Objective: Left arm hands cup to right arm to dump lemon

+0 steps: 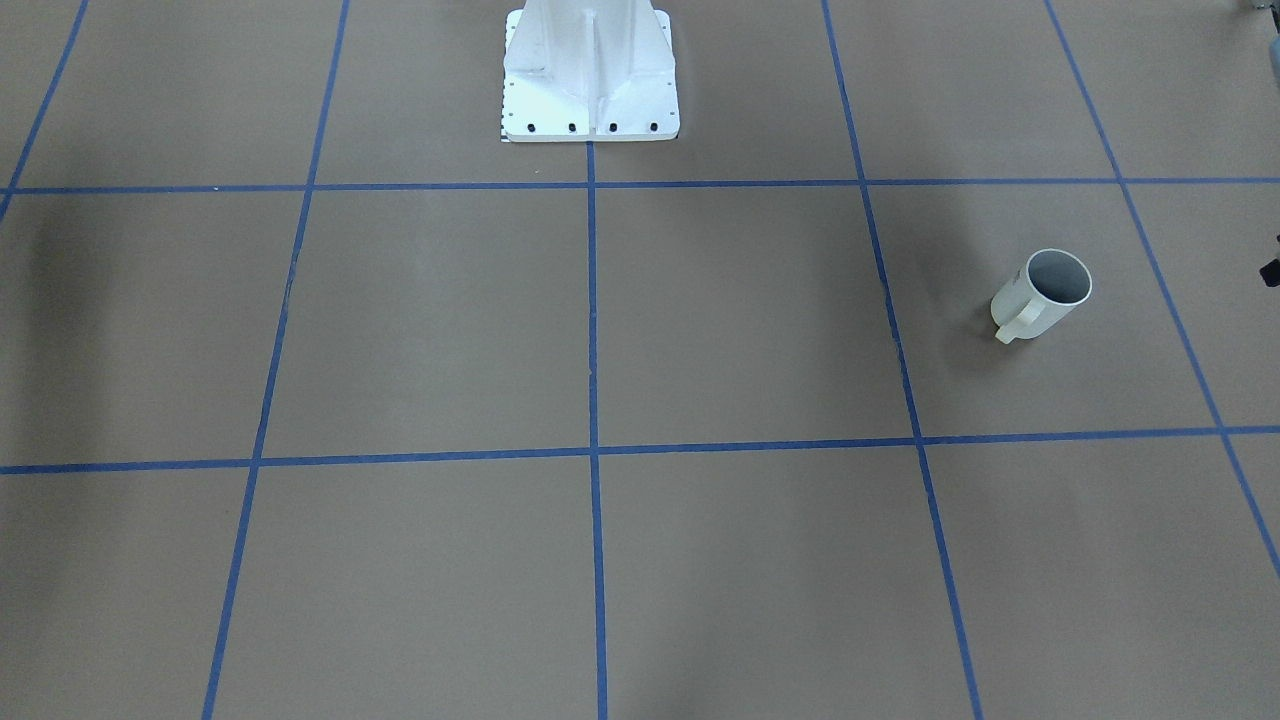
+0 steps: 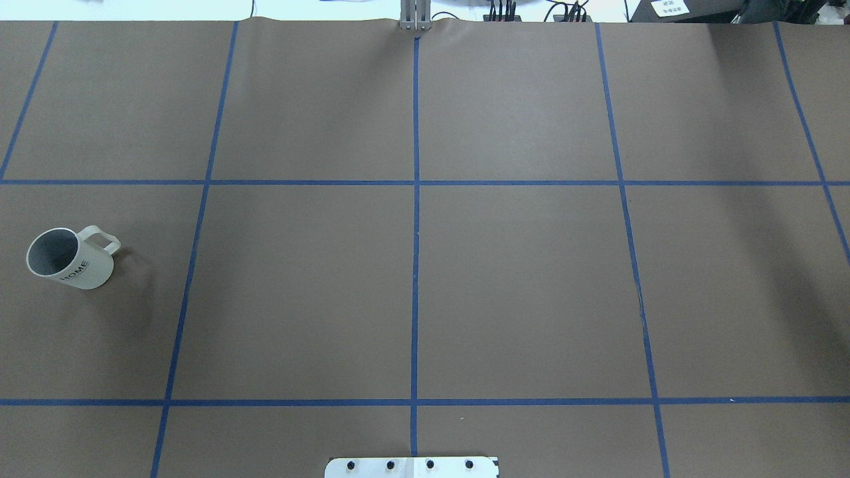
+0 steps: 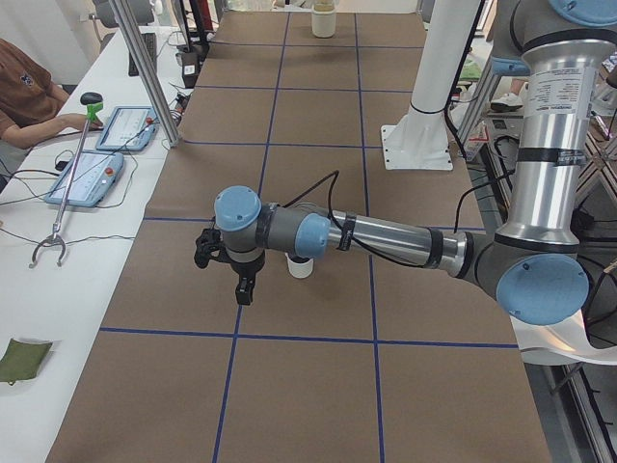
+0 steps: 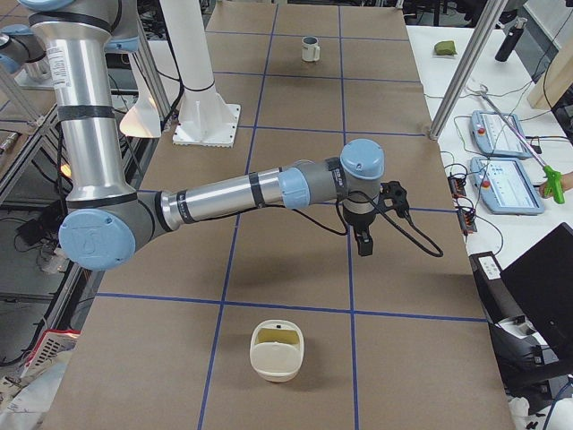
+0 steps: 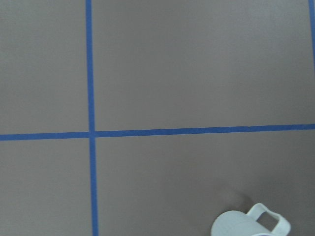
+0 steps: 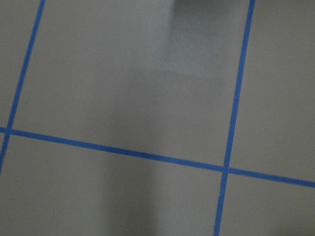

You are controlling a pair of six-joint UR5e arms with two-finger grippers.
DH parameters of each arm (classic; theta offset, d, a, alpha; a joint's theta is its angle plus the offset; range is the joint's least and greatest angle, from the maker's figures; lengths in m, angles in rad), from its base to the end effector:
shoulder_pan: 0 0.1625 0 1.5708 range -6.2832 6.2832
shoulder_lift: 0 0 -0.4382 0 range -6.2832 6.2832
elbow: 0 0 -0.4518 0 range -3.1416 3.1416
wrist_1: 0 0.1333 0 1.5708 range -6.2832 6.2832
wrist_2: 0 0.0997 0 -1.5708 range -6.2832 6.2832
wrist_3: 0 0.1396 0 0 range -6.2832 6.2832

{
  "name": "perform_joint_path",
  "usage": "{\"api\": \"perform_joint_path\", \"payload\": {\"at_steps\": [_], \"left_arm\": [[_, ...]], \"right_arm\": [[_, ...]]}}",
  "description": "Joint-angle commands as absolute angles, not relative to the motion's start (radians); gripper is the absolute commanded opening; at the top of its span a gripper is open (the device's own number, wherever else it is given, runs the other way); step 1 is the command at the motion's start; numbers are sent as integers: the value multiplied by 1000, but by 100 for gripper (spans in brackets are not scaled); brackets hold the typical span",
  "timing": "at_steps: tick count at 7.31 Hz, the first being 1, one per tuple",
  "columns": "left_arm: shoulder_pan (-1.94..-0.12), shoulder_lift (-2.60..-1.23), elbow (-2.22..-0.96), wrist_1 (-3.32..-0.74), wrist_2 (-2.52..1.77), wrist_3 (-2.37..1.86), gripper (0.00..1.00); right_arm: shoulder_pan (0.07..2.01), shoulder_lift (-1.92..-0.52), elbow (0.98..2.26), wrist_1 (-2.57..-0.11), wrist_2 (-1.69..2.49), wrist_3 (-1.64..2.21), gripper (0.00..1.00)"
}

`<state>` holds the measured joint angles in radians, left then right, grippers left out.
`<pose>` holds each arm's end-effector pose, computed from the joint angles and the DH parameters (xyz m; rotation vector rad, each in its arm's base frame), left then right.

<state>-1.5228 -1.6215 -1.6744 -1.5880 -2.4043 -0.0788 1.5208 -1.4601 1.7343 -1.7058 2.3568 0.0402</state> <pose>-0.0020 -0.5837 0.6062 0.1084 0.8398 0.0425 0.0047 -0.5967 0.5595 0.0964 -0.7899 -0.0640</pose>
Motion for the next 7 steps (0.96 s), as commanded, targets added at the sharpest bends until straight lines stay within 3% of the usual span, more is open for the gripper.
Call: {"api": "perform_joint_path", "payload": {"at_steps": [1, 7], "left_arm": [[-1540, -1624, -1660, -1585, -2404, -58, 100], [-1539, -1640, -1684, -1505, -2401, -64, 100]], "right_arm": [[1525, -1528, 1746, -1758, 2349, 38, 100], [1525, -1560, 1742, -1721, 2349, 38, 100]]}}
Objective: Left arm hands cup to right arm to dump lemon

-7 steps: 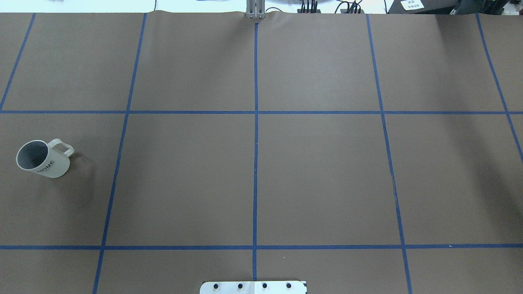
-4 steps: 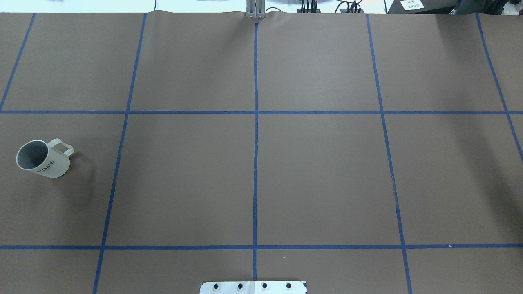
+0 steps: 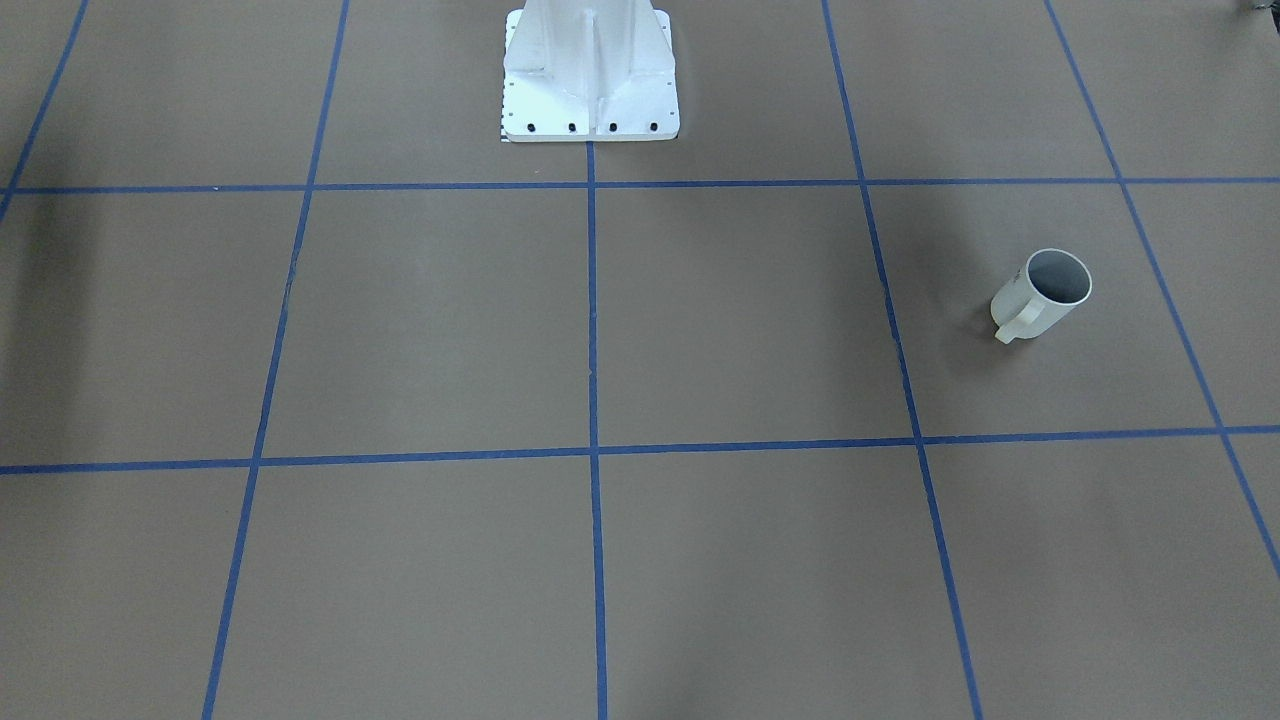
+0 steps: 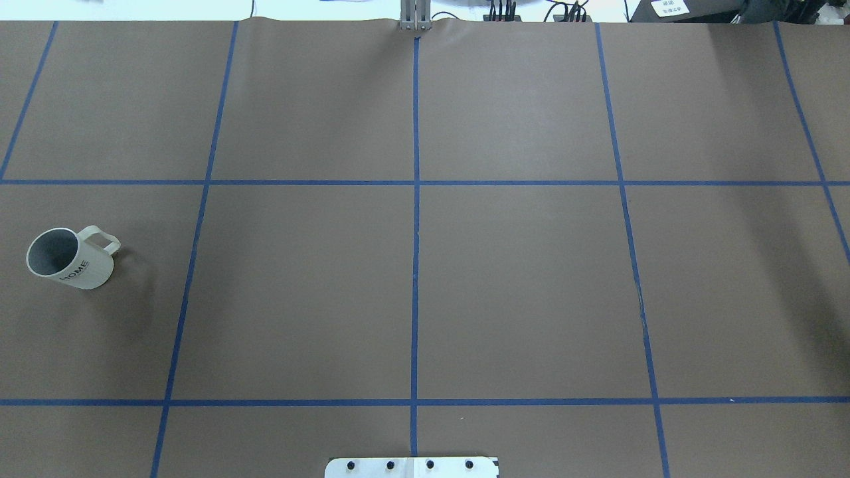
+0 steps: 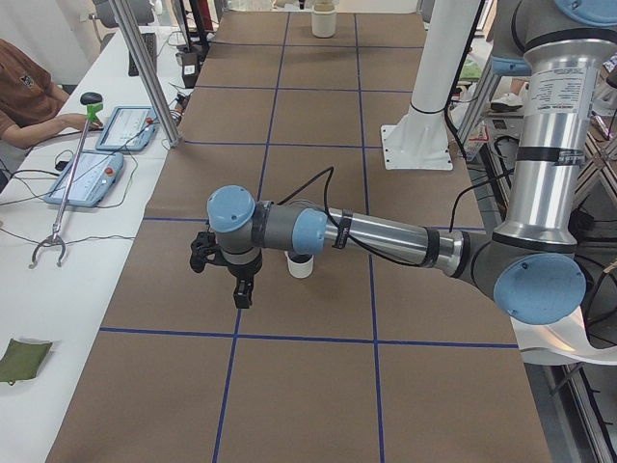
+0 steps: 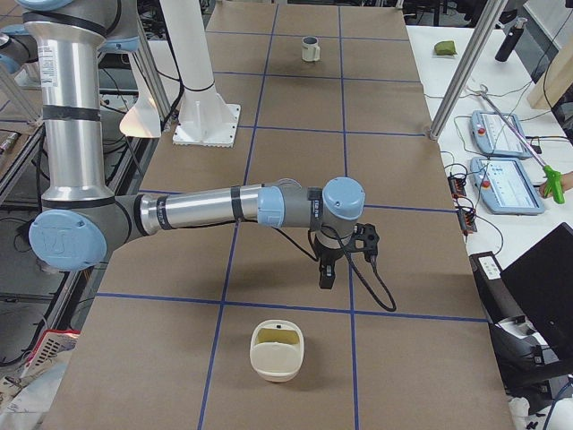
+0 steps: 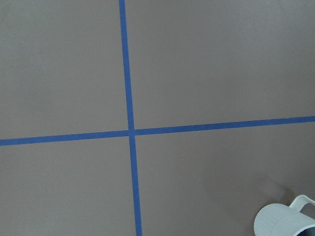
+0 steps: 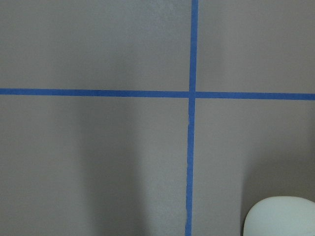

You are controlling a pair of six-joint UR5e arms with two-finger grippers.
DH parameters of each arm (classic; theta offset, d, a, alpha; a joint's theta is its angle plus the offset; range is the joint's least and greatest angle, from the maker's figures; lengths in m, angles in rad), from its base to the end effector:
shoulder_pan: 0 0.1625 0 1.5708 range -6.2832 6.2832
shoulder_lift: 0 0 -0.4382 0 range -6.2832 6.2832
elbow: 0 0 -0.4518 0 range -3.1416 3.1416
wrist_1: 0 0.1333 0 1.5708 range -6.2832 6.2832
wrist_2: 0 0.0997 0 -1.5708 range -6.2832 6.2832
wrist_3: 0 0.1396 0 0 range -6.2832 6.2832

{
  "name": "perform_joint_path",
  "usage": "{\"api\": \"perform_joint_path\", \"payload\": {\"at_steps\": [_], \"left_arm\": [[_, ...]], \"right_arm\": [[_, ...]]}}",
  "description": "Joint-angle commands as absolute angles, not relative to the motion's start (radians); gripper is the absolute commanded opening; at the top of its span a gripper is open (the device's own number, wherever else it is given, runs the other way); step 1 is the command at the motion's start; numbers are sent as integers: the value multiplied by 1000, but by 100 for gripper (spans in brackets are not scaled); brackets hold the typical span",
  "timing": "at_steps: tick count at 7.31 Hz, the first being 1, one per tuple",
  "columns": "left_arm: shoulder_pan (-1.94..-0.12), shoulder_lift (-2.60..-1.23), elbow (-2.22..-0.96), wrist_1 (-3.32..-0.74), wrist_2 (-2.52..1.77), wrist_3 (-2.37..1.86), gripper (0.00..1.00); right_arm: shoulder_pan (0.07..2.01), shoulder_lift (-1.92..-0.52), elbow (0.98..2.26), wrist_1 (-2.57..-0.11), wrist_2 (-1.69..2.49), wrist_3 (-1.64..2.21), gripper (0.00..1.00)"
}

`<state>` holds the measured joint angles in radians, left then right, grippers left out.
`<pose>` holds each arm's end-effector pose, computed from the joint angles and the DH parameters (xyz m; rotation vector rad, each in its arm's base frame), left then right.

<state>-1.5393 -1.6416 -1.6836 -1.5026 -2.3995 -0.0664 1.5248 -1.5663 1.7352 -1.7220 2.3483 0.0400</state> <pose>-0.0120 -0.5858 0.5994 0.0681 0.8320 0.0150 0.0101 -0.5498 0.6225 -0.0166 -0.7775 -0.0126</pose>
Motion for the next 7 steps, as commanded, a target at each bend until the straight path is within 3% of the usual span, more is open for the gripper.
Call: {"api": "perform_joint_path", "payload": {"at_steps": [1, 7], "left_arm": [[-1540, -1638, -1686, -1505, -2402, -66, 100], [-1539, -1664, -1680, -1508, -2401, -61, 100]], "right_arm": [[1525, -1552, 1743, -1721, 2347, 40, 100], [1525, -1477, 1732, -1727, 2353, 55, 100]]}}
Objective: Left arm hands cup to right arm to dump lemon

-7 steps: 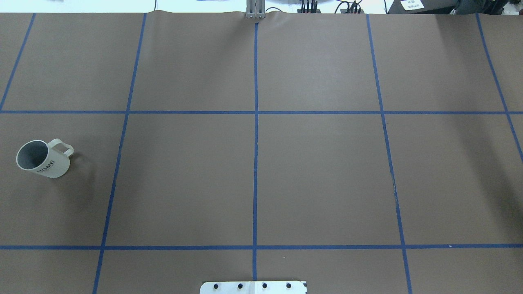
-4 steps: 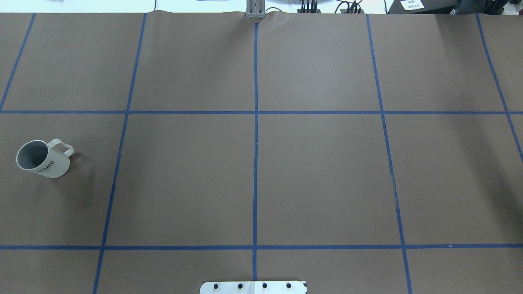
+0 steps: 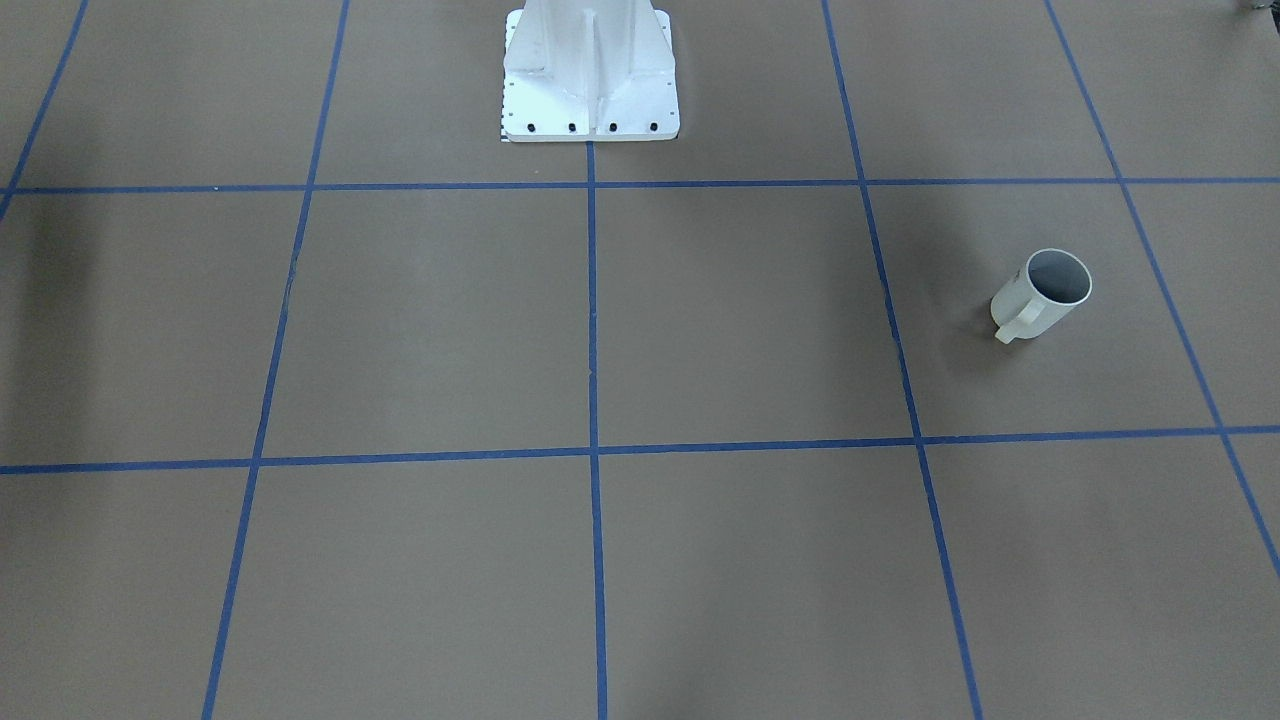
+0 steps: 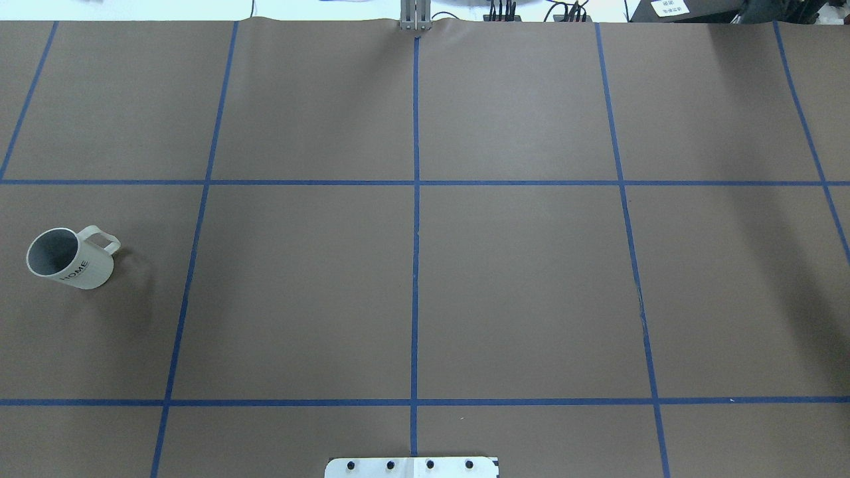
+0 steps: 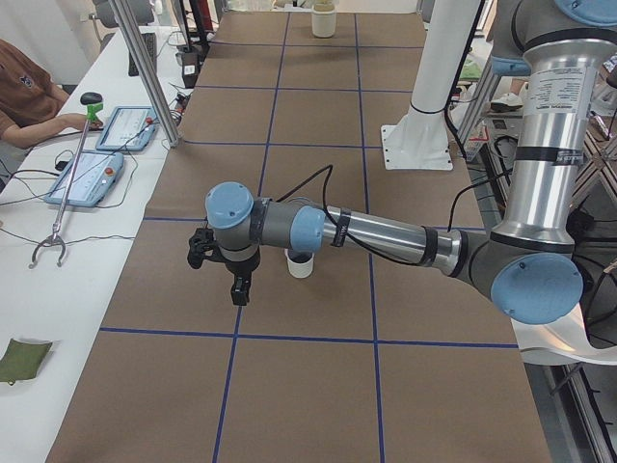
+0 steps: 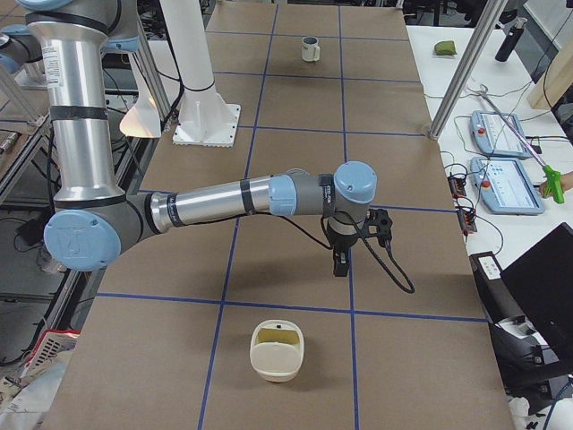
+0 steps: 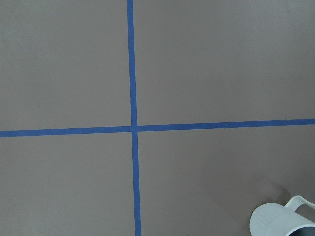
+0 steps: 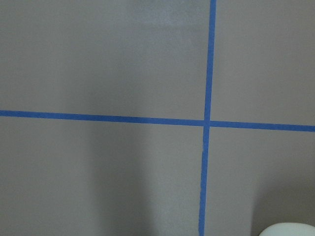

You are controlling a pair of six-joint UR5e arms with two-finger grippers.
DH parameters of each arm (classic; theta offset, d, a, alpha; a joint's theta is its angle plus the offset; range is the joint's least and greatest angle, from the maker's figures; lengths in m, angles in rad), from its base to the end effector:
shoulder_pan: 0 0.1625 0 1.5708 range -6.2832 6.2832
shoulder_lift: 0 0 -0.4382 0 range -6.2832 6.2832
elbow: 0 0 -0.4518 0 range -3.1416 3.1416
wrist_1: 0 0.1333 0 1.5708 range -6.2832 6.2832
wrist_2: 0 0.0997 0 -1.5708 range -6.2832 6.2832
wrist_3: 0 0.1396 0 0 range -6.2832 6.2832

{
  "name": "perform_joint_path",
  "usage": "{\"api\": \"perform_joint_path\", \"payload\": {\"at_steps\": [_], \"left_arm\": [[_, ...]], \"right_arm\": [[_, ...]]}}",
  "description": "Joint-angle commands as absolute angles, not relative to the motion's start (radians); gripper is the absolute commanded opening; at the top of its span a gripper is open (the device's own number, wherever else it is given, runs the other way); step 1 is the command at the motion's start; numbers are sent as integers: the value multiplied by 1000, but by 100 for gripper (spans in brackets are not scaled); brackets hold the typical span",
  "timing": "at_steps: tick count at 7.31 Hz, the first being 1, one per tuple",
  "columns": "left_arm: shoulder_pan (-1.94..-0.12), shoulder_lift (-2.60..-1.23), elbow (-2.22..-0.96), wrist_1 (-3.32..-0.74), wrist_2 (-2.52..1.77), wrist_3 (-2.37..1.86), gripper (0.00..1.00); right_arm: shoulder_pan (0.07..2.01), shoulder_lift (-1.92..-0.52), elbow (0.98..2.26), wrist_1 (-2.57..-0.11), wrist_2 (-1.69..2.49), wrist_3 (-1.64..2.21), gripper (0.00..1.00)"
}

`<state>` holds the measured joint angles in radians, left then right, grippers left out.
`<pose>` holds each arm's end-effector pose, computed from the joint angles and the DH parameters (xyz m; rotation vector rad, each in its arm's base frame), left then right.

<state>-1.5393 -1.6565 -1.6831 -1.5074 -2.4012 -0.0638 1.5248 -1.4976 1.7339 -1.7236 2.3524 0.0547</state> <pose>-0.0116 -0.5926 0.5902 0.0871 0.8341 0.0255 0.0083 -0.5799 0.5842 0.0398 -0.7841 -0.0244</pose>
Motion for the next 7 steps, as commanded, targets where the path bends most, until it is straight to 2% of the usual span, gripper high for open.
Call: {"api": "perform_joint_path", "payload": {"at_steps": [1, 3, 4, 7], "left_arm": [[-1539, -1664, -1683, -1515, -2402, -61, 100], [-1539, -1661, -1677, -1525, -2404, -61, 100], [-1539, -1652, -1721, -1523, -2407, -64, 100], [-1537, -1594, -1750, -1523, -2404, -64, 100]], "right_arm": [[1525, -1474, 1735, -1724, 2355, 55, 100], [1535, -1534, 1758, -1721, 2371, 54, 100], [1536, -1537, 1775, -1721, 2370, 51, 100], [1534, -1539, 1781, -1721, 2376, 46, 100]]}}
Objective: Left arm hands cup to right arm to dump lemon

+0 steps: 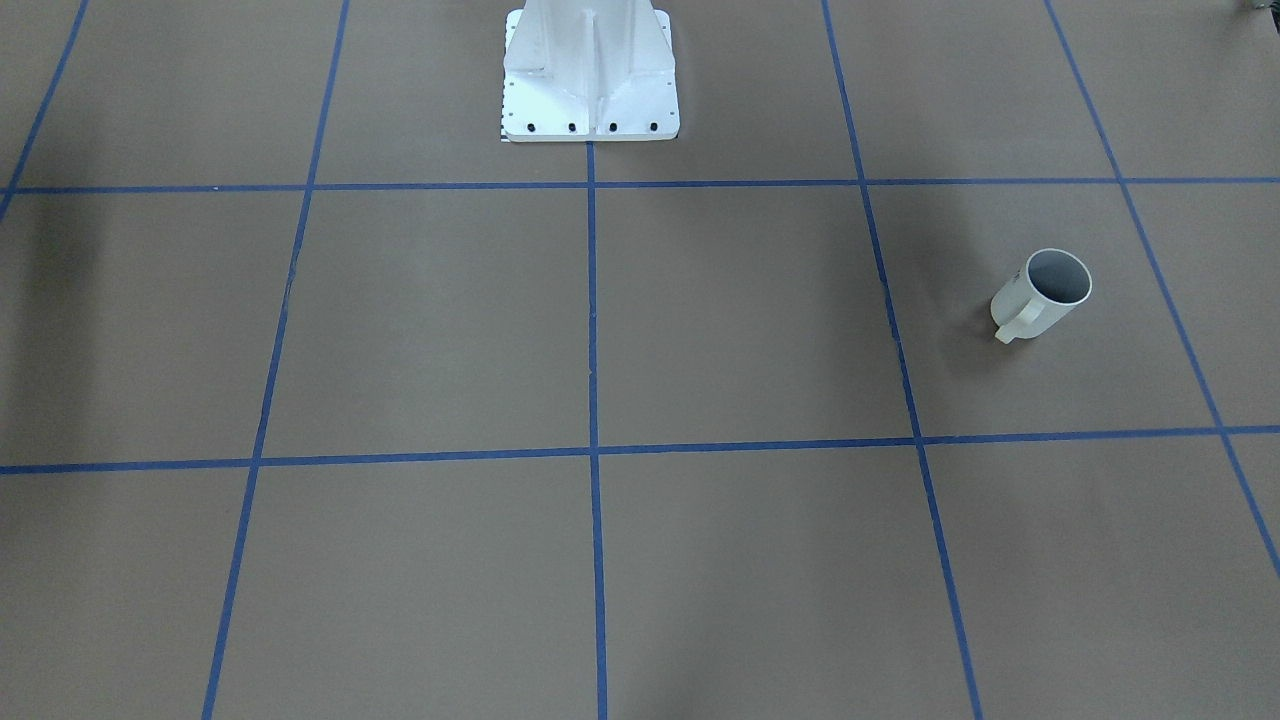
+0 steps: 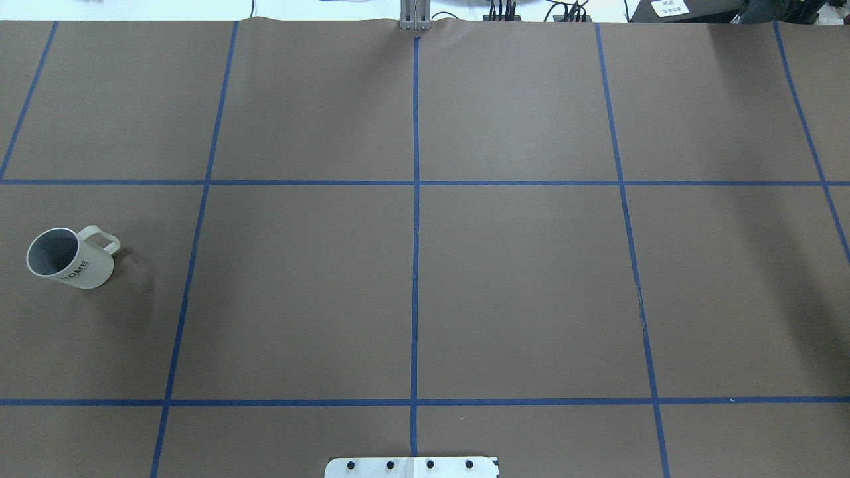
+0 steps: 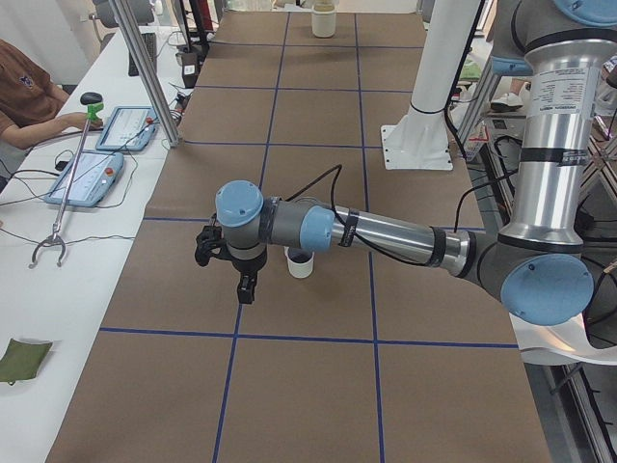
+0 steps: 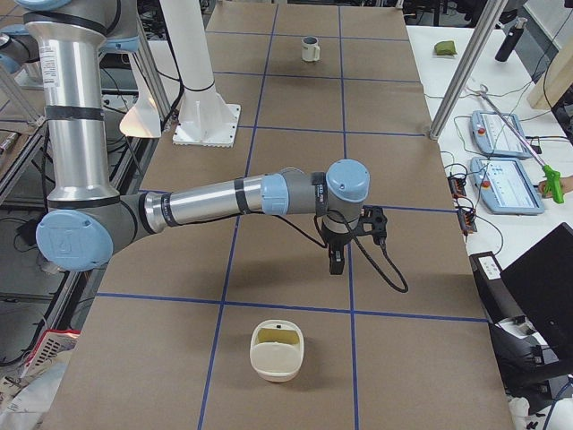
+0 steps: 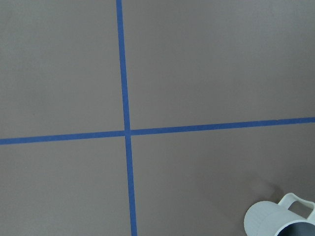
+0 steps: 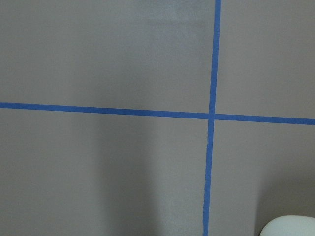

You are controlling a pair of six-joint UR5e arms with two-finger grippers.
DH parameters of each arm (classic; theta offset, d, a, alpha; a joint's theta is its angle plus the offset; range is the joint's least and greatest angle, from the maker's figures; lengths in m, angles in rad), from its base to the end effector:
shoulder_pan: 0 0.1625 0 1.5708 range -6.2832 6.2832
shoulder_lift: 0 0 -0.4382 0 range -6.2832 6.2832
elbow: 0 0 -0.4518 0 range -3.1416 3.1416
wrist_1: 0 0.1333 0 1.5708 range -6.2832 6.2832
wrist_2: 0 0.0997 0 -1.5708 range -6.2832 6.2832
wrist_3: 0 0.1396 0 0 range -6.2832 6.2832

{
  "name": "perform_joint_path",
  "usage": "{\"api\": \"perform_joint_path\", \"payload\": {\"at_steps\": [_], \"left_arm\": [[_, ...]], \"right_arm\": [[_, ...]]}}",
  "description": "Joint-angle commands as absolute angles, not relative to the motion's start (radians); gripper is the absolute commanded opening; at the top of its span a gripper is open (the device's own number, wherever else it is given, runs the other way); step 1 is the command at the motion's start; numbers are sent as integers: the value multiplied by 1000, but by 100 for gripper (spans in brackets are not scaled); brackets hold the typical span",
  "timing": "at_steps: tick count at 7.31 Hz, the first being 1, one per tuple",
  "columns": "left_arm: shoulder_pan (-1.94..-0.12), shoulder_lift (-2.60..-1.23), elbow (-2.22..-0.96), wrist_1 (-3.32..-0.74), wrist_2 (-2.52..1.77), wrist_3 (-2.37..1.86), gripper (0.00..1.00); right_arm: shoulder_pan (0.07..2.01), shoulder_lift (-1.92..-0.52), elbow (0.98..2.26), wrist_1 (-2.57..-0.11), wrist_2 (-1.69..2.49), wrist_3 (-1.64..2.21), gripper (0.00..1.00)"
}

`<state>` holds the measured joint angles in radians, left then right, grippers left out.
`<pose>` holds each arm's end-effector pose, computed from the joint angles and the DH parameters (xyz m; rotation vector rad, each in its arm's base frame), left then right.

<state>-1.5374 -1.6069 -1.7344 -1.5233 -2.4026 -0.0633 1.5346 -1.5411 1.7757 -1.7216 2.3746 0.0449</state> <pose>-0.0110 -0.5721 0.5886 0.1030 0.8360 0.0352 0.0125 -0.5607 0.5837 0.0466 -0.8059 -0.0255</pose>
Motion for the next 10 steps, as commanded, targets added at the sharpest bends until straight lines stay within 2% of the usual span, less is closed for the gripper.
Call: {"api": "perform_joint_path", "payload": {"at_steps": [1, 4, 10], "left_arm": [[-1537, -1592, -1740, -1525, -2413, -64, 100], [-1531, -1598, -1750, -1525, -2414, -64, 100], [-1531, -1611, -1759, -1526, -2439, -60, 100]], "right_arm": [[1534, -1540, 1804, -1721, 2388, 46, 100], [1534, -1552, 1854, -1721, 2422, 40, 100], [1505, -1528, 1862, -1721, 2434, 40, 100]]}}
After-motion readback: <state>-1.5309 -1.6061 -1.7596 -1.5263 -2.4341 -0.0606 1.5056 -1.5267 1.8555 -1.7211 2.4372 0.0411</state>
